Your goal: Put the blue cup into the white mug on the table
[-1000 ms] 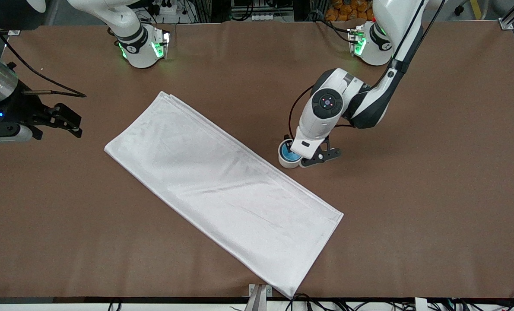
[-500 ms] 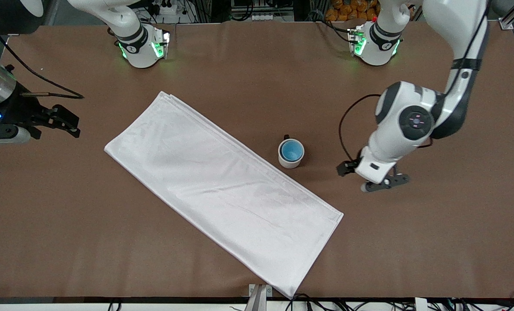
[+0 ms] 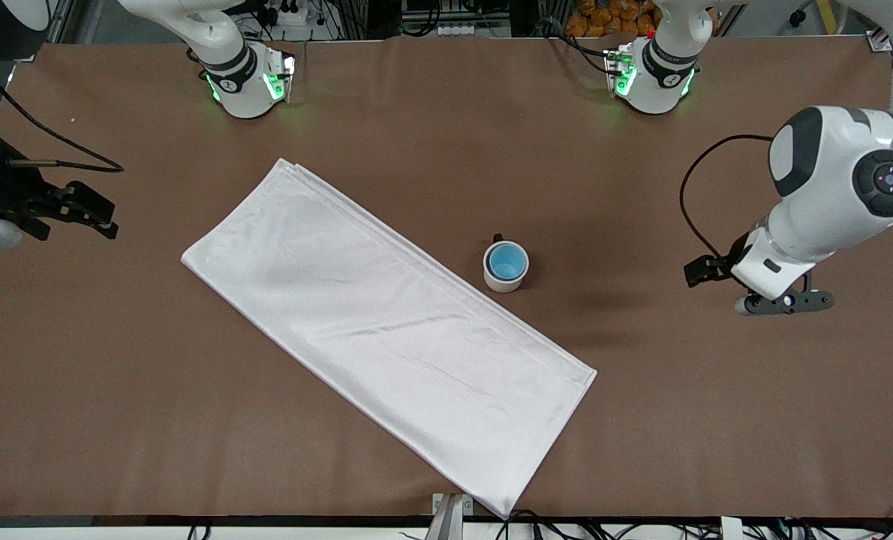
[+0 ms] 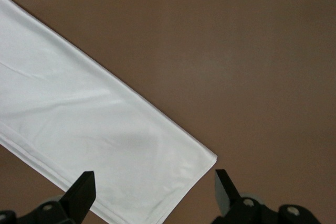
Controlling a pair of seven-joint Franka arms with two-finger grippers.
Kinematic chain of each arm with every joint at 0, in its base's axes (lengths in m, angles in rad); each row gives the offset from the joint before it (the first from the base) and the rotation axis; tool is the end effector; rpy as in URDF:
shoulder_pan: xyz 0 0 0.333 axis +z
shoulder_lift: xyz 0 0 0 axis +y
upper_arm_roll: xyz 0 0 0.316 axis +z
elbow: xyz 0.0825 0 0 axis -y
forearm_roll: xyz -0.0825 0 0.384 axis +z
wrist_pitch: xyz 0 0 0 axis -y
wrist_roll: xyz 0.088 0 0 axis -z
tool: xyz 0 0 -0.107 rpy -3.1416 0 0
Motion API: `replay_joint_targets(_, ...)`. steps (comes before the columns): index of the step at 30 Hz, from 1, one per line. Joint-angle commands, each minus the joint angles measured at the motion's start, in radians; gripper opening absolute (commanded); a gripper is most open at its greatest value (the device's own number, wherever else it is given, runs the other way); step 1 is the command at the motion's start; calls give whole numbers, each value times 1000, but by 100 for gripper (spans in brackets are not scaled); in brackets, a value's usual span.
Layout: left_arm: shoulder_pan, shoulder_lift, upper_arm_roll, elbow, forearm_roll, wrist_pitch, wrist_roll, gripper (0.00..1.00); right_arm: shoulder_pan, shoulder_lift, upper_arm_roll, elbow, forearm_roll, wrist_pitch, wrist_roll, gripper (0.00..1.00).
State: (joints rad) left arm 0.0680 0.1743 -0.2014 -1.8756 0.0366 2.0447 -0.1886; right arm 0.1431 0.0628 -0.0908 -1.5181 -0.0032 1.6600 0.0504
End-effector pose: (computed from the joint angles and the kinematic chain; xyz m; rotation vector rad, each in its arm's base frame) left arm 0.5976 -0.0733 0.4206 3.1390 0.0650 -0.0028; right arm 0.5822 0.0319 0.6223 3.1343 0.0039 0.1250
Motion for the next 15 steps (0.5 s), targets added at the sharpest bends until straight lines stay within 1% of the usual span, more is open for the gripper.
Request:
replay_joint_targets(1, 32, -212, -16, -203, 16, 6, 21, 100, -25, -41, 14, -40, 5, 6, -21, 100)
replay_joint_targets(6, 33, -332, -16, -313, 14, 5, 21, 100, -31, -49, 14, -56, 5, 7, -40, 100)
replay_joint_targets(10, 33, -409, -16, -379, 13, 5, 23, 100, -39, -50, 16, -57, 5, 7, -43, 100)
replay_joint_targets(12, 33, -427, -15, -389, 11, 5, 24, 100, -39, -50, 16, -57, 5, 7, -41, 100)
replay_joint_targets(15, 33, -423, -15, -369, 3, 3, 24, 100, -39, -49, 16, -57, 5, 7, -41, 100)
